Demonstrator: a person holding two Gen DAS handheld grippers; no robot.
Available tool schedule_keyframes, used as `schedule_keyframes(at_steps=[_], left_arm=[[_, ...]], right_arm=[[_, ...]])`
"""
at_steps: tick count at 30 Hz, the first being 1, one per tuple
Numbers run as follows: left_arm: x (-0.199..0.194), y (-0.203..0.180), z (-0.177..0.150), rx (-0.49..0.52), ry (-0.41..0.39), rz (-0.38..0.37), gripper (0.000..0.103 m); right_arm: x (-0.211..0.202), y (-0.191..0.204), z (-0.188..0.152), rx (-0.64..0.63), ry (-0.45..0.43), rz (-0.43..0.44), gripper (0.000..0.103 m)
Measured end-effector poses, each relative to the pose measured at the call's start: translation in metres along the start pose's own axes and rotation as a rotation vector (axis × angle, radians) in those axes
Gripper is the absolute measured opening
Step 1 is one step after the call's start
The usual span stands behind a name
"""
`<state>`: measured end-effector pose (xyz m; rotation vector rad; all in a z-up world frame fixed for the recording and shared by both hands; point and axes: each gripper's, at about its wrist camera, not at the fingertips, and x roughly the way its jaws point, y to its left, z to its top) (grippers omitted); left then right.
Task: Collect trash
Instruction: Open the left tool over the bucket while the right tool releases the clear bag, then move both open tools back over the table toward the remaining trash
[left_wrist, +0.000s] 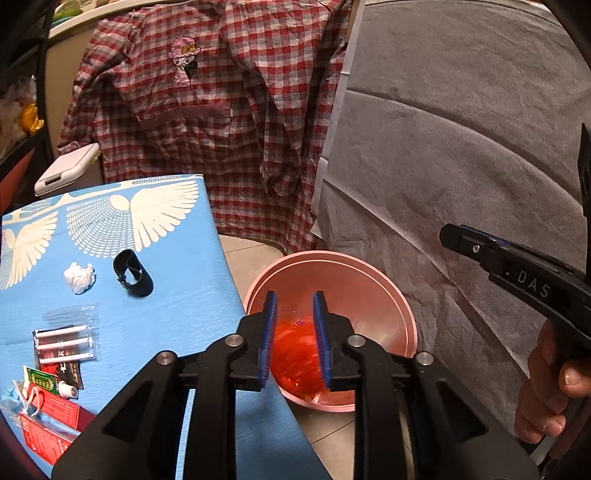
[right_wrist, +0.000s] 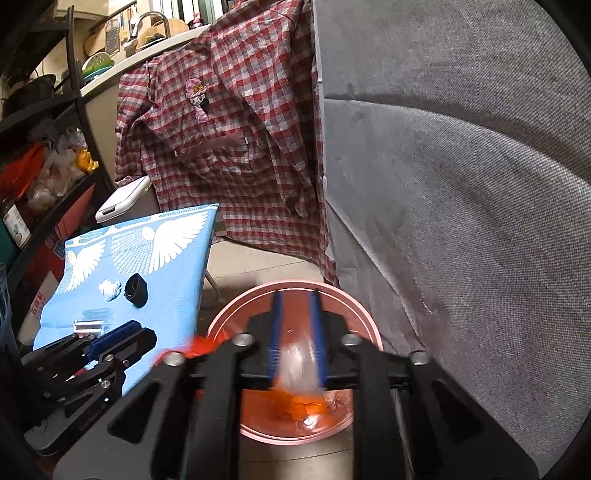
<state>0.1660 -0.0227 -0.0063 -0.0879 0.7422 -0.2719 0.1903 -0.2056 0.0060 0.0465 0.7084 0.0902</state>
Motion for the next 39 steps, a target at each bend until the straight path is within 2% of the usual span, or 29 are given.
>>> schedule_keyframes(at_steps=[13,23,30,32,39], left_arm=[[-0.026,0.018,0.0,-0.007,-0.034,0.021,0.021],[-0.064,0.062,0.0,-0.058,-0.092,0.102,0.021],[-0.092,0.095,0.008,-0.147,-0.149,0.177,0.021],[-0.099,0.101,0.009,-0.145,-0.164,0.207,0.021],[-0.117,0.125,0.006,-0.136,-0.184,0.238,0.021]], right_arm=[[-0.018,0.014,0.002,-0.029,-0.081,0.058,0.023],[-0.028,0.036,-0.005,-0.051,-0.133,0.108,0.023],[-0.025,0.069,-0.013,-0.09,-0.151,0.15,0.023],[-0.026,0.081,-0.014,-0.109,-0.164,0.162,0.023],[-0.022,0.12,-0.016,-0.169,-0.169,0.19,0.023]])
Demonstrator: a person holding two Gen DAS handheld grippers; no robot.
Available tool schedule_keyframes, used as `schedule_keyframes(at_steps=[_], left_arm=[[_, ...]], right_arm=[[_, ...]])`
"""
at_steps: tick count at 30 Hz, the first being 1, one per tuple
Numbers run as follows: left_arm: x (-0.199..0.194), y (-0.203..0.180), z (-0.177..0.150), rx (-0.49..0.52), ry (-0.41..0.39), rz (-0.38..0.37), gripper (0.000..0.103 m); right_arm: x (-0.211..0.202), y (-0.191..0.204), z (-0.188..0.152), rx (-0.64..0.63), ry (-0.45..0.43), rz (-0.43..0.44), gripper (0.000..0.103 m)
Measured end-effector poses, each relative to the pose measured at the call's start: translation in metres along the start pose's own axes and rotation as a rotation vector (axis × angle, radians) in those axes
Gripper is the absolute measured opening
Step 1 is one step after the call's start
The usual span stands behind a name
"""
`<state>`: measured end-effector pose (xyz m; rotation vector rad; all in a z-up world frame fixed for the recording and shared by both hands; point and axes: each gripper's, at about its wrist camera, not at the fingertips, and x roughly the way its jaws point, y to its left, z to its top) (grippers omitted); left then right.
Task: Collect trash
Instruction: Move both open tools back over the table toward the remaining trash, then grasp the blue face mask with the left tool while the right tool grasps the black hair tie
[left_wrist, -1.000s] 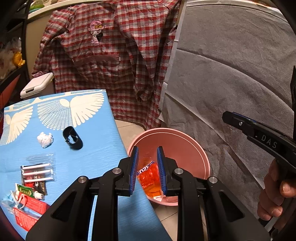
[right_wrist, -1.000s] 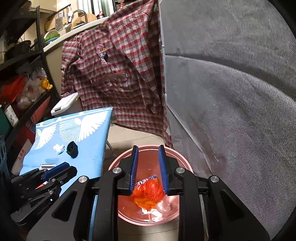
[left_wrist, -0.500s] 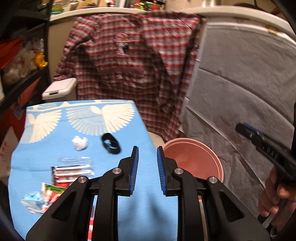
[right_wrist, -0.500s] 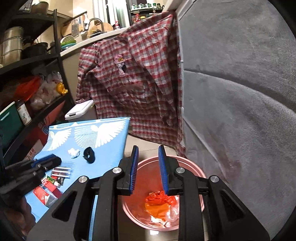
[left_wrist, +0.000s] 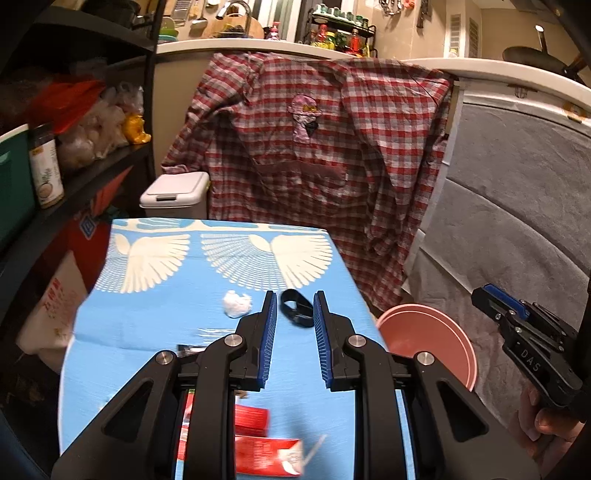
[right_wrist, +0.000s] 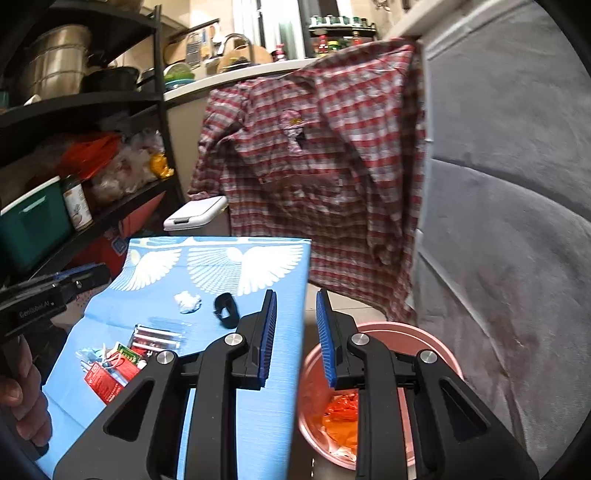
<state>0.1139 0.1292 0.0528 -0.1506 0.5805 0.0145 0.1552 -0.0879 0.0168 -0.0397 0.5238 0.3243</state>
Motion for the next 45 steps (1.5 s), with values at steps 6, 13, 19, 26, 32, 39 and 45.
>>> schedule_keyframes(at_steps=[6,13,19,26,32,39,45], left_arm=[[-0.004,0.046,-0.004,-0.037,0.014,0.029,0.021],[-0.005,0.107,-0.009,-0.047,0.066,0.042,0.021],[-0.008,0.147,-0.01,0.032,0.115,0.006,0.021],[0.002,0.181,-0.031,0.108,0.234,-0.098,0.021],[0.025,0.186,-0.063,0.154,0.383,-0.208,0.029],[0.045,0.169,-0.091,0.252,0.501,-0.221,0.051],[0.054,0.183,-0.085,0.205,0.522,-0.183,0.01]], right_arm=[[0.012,0.024,0.003,-0.024,0.013,0.029,0.023],[0.031,0.036,0.009,0.004,0.037,0.087,0.023],[0.052,0.045,0.01,0.005,0.064,0.128,0.023],[0.085,0.061,0.001,-0.035,0.125,0.165,0.023],[0.107,0.069,-0.006,-0.057,0.179,0.191,0.024],[0.132,0.074,-0.018,-0.09,0.245,0.193,0.039],[0.15,0.081,-0.02,-0.113,0.278,0.191,0.044]])
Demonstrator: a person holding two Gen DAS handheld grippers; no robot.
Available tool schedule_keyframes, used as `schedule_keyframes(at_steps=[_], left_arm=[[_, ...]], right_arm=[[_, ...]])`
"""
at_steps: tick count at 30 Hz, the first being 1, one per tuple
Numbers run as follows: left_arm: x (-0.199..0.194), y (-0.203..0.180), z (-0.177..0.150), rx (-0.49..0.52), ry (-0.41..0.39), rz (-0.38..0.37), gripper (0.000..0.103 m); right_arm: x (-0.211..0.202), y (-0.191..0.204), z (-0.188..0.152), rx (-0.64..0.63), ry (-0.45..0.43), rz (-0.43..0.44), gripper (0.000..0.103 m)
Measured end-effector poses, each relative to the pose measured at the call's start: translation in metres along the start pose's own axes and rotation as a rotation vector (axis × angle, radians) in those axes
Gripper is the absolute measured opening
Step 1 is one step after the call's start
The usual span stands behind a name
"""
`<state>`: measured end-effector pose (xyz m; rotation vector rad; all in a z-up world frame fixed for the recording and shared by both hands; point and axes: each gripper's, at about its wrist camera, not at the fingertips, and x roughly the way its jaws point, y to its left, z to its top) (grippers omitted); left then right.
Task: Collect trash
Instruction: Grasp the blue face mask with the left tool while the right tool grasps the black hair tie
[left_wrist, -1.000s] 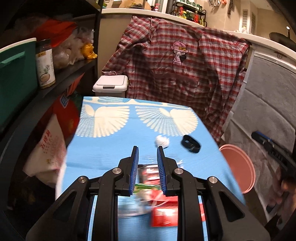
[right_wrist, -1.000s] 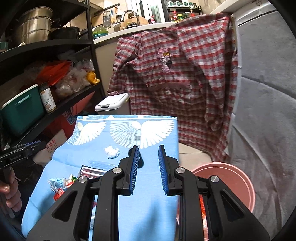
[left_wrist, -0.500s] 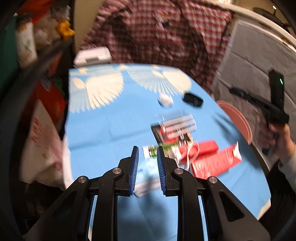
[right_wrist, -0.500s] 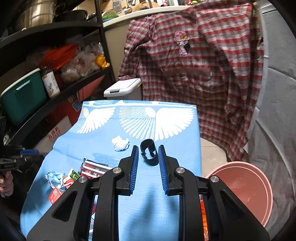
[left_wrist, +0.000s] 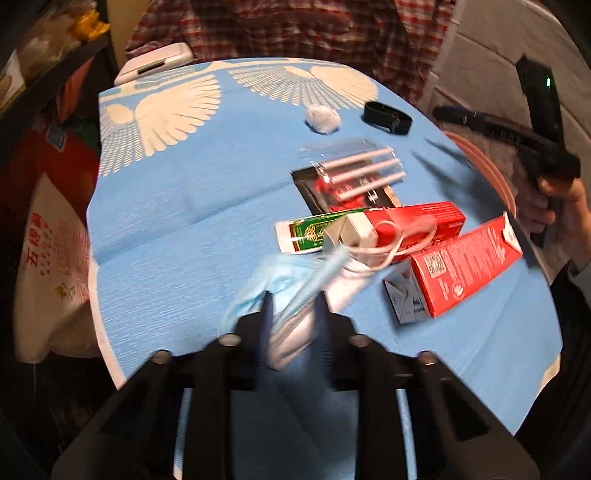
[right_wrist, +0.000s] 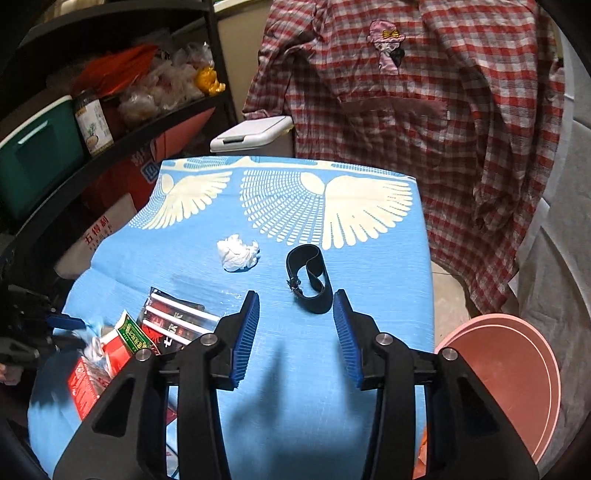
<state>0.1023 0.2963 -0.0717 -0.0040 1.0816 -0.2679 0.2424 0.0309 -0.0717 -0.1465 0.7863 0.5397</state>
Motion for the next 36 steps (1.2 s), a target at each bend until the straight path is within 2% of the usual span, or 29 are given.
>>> schedule_keyframes(at_steps=[2,8,11,13,15,17,22,26,30,33,36], left_arm=[[-0.005,0.006,0.003,-0.026,-0.013,0.009,0.004],[-0.015,0.027,0.013,-0.163,-0.057,0.04,0.004],[-0.008,0.029,0.018,-0.211,-0.052,0.049,0.004],[-0.003,0.029,0.019,-0.208,-0.033,0.083,0.014],[0.0,0.031,0.016,-0.212,-0.012,0.088,0.05],[0.004,0.03,0.013,-0.197,0.016,0.102,0.057],[0.01,0.037,0.009,-0.225,0.059,0.107,0.057],[0.012,0.039,0.006,-0.245,0.084,0.105,0.056],[0.013,0.037,0.004,-0.254,0.104,0.084,0.025],[0.009,0.034,0.006,-0.258,0.09,0.081,0.016],[-0.002,0.031,0.011,-0.272,0.053,0.085,0.015]], right_arm=[[0.009,0.0,0.001,-0.006,0.016,-0.01,0.044],[0.037,0.0,0.007,-0.018,0.051,-0.034,0.044],[0.049,0.001,0.012,-0.027,0.064,-0.051,0.044],[0.057,0.0,0.014,-0.025,0.079,-0.063,0.044],[0.062,-0.001,0.014,-0.027,0.093,-0.064,0.044],[0.064,-0.001,0.013,-0.03,0.099,-0.063,0.041],[0.064,0.001,0.012,-0.038,0.102,-0.052,0.015],[0.056,0.002,0.012,-0.048,0.087,-0.051,0.009],[0.041,0.002,0.016,-0.051,0.063,-0.046,0.007],[0.025,0.003,0.019,-0.052,0.043,-0.037,0.007],[0.001,0.006,0.021,-0.061,0.017,-0.032,0.007]])
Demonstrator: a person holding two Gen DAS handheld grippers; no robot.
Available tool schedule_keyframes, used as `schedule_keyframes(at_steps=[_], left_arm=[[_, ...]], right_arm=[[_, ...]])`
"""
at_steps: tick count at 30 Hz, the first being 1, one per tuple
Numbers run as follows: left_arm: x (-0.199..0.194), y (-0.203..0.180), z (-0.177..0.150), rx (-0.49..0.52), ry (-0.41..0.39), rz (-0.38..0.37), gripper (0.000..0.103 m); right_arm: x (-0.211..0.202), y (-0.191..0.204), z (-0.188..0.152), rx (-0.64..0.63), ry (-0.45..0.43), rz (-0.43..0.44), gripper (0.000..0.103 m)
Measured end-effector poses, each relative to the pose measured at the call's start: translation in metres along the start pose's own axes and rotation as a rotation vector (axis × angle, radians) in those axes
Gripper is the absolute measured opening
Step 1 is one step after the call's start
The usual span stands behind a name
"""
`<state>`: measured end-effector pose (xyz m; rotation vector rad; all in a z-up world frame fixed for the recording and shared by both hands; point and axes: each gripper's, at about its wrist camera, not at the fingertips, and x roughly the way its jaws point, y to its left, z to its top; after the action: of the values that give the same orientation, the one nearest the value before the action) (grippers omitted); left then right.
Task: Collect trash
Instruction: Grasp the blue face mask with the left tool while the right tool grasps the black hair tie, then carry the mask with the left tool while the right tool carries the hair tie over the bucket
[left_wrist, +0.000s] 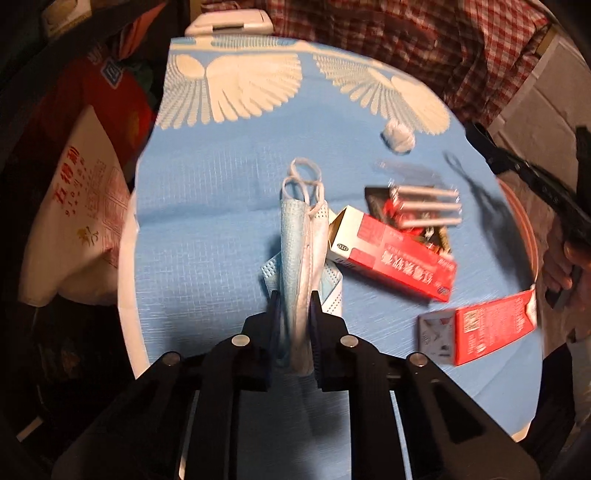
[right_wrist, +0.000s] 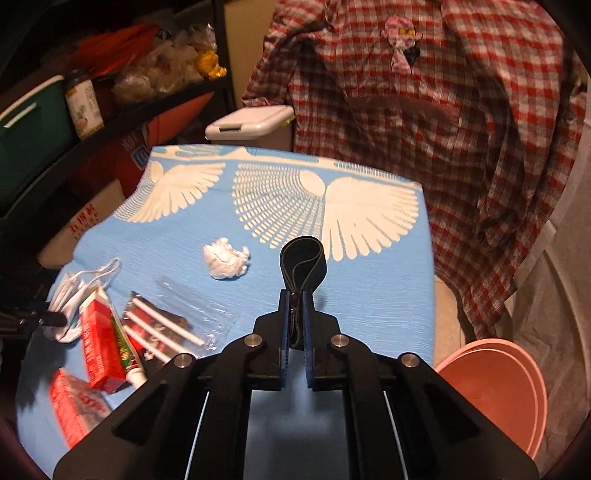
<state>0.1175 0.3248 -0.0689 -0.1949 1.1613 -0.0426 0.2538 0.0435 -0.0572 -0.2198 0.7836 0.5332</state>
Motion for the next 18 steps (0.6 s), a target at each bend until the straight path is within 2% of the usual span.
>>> schedule_keyframes(at_steps=[9,15,18], left_arm=[[-0.041,-0.02,0.003,-0.005,-0.105,-0.006,0.014],[-0.069,-0.037,0.001,-0.004,-0.181,-0.012,0.014],[-0.083,-0.046,0.001,-0.01,-0.217,-0.057,0.014]], right_arm=[[-0.082,0.004,0.002,0.008,-0.07,0.022,0.007],[-0.138,-0.002,-0.012,-0.013,-0.11,0.01,0.007],[-0.159,-0.009,-0.022,0.007,-0.126,0.016,0.007]])
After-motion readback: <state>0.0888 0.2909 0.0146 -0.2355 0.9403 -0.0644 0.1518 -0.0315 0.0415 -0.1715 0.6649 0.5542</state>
